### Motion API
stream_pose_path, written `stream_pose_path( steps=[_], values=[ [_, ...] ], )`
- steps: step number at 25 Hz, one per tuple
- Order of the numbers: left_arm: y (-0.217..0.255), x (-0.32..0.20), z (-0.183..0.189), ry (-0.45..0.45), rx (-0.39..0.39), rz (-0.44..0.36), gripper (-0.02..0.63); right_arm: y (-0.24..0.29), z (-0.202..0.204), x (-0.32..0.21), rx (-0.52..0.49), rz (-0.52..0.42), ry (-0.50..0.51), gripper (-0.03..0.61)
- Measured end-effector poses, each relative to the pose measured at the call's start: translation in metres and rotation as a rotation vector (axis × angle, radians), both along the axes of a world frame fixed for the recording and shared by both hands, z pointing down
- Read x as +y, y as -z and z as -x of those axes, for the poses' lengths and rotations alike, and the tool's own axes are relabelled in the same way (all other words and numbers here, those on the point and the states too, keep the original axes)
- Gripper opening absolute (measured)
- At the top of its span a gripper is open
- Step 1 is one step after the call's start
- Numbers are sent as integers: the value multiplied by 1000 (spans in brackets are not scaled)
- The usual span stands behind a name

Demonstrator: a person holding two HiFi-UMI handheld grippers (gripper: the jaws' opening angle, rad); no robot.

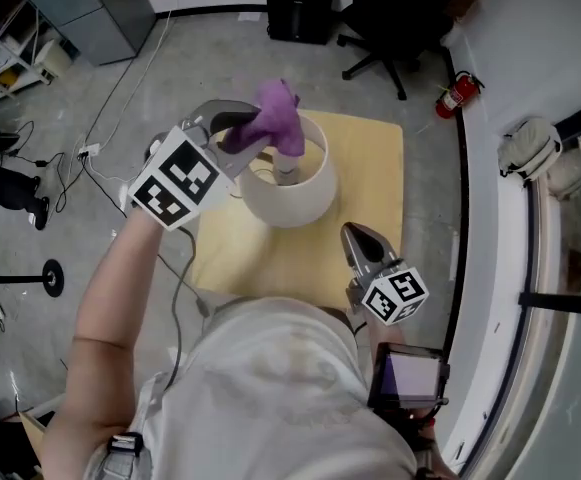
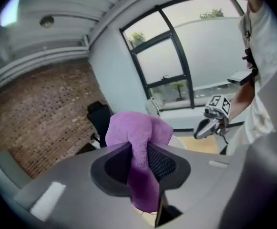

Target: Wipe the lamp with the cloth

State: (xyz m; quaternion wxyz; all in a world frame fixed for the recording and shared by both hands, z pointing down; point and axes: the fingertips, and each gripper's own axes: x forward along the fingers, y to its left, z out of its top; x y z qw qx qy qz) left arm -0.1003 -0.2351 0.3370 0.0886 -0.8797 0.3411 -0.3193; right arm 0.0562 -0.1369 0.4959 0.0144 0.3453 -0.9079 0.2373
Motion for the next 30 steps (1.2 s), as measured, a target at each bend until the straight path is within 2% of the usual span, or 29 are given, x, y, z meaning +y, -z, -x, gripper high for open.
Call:
stream_pose_path(
  steps=[2,4,7,9,12,16,20,22,23,27,28,30],
  values=[
    [-26,-2,-16,-53,-126,142,94,-3,-4,-2,-8,12,-5,14],
    [-53,-6,-23,-78,-273,247,92,-5,-8,-3,-17,18,-13,14],
    [-87,-16,-23,-87,-479,325,94,-5,-16,-5,-31,20,-28,14],
    [-98,-20,-27,-98,-547,345,92,-5,-23,-7,-35,19,-35,14],
    [-106,-21,-40,-134,-564,362,92,-6,-34,-9,-34,20,-44,14],
    [-112,-5,-46,-207,-573,473,92,-10,-46,-11,-37,27,-54,14],
    [-112,6,-43,-295,-682,516,91,-9,-46,-10,-38,24,-46,14],
    [-111,11,-36,-290,-719,540,91,-6,-44,-9,-38,17,-36,14],
    [-108,11,-34,-271,-712,538,91,-4,-44,-8,-39,14,-34,14],
    [-87,-3,-38,-139,-561,454,91,-3,-51,-5,-39,11,-49,14],
    [-85,-7,-40,-124,-543,436,91,-4,-52,-5,-36,12,-53,14],
    [-89,-6,-47,-155,-507,444,91,-3,-51,-5,-30,7,-54,14]
  ],
)
